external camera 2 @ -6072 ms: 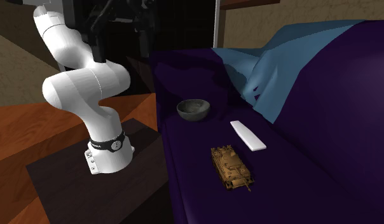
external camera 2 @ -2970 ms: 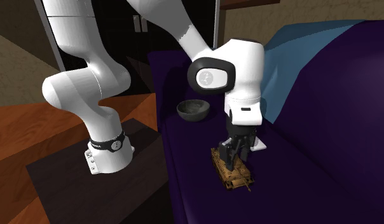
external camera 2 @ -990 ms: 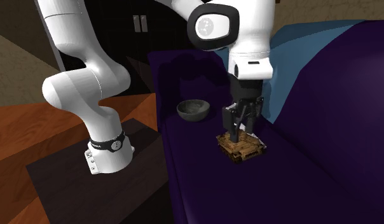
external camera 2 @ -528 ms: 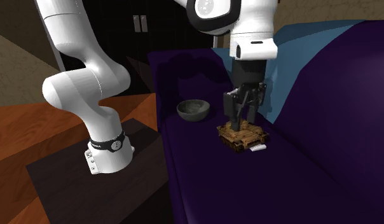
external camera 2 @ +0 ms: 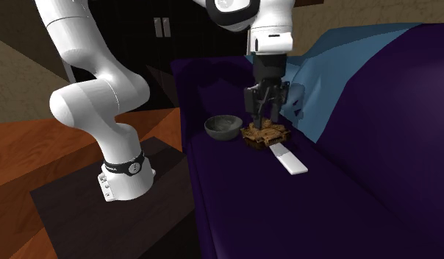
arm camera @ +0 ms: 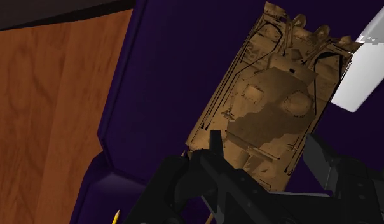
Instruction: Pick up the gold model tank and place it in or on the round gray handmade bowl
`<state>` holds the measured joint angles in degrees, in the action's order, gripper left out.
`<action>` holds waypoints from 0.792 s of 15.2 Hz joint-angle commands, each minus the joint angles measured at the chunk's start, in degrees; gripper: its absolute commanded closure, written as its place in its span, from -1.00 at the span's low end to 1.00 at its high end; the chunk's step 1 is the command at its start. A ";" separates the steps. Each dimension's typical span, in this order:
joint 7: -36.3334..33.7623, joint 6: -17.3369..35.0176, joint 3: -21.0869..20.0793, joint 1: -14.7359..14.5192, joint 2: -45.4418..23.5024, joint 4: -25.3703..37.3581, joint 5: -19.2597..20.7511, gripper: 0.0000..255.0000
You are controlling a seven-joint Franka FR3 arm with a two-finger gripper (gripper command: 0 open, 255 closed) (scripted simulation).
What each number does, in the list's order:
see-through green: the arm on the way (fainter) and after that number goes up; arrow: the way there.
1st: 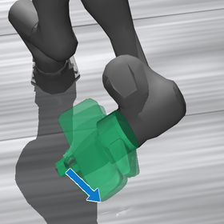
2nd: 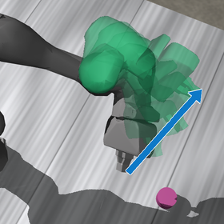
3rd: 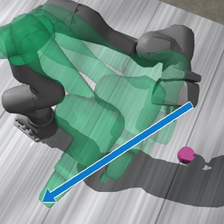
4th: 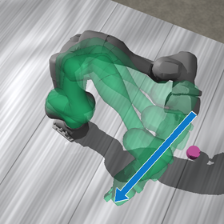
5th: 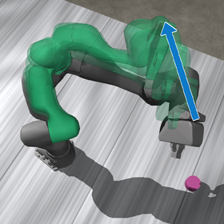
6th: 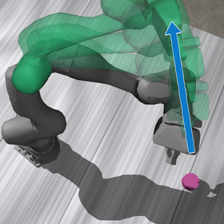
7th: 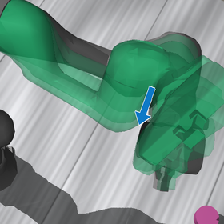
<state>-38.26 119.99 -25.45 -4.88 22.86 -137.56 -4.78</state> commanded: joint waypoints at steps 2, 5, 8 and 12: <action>-2.70 -1.58 -1.83 -2.57 4.05 -2.29 -2.38 1.00; -5.71 -3.29 -3.91 -5.13 7.31 -3.66 -4.63 1.00; -9.00 -5.09 -6.17 -7.70 10.05 -4.39 -6.83 1.00; -13.78 -7.49 -9.46 -10.98 12.81 -4.39 -9.62 1.00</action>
<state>-50.91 113.19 -34.20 -15.12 34.99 -142.08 -13.74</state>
